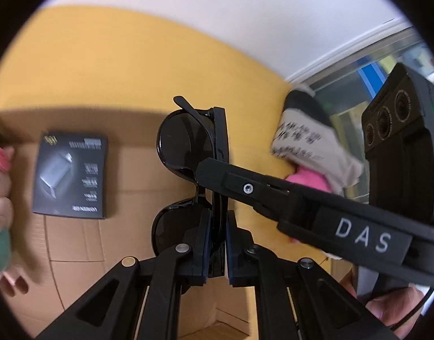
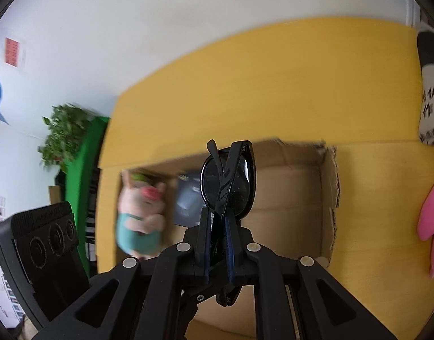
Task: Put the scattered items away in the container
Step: 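Carry the sunglasses with the right gripper into the box and release, then withdraw the right tool and move the left tool toward the phone stand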
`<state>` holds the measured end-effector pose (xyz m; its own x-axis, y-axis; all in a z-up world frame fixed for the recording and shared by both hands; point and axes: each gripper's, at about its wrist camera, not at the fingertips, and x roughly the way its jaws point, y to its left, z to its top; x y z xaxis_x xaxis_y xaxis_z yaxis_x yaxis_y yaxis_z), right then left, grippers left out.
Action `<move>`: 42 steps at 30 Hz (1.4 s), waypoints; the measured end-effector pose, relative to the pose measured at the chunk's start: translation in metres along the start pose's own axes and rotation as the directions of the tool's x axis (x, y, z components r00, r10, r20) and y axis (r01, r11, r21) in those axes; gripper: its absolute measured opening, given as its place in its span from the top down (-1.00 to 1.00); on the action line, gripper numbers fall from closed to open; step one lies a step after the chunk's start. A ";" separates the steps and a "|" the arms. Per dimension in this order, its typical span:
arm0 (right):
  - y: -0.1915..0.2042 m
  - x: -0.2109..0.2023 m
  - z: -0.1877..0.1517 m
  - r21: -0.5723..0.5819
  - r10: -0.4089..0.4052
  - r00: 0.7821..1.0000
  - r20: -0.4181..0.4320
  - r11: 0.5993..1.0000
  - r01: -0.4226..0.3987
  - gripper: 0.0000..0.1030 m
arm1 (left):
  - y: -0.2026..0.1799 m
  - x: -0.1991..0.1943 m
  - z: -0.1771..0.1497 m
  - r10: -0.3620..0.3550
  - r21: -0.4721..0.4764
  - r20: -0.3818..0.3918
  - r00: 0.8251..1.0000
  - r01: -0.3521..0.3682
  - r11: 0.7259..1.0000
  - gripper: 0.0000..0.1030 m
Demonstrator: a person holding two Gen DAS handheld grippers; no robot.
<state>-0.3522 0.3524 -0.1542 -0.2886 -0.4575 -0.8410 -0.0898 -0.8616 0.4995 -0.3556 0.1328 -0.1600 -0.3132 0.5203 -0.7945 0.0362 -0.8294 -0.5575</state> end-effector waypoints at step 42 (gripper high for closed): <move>0.037 -0.076 -0.167 -0.148 -0.122 0.987 0.105 0.979 0.137 0.95 | -0.019 -0.191 -0.159 0.374 -0.002 0.312 0.873 -0.393 0.919 0.17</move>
<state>-0.1745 0.3187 -0.1067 -0.3741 -0.3233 -0.8692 0.0141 -0.9391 0.3433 -0.1455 0.0813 -0.0359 -0.5559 0.0806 -0.8273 0.1586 -0.9667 -0.2008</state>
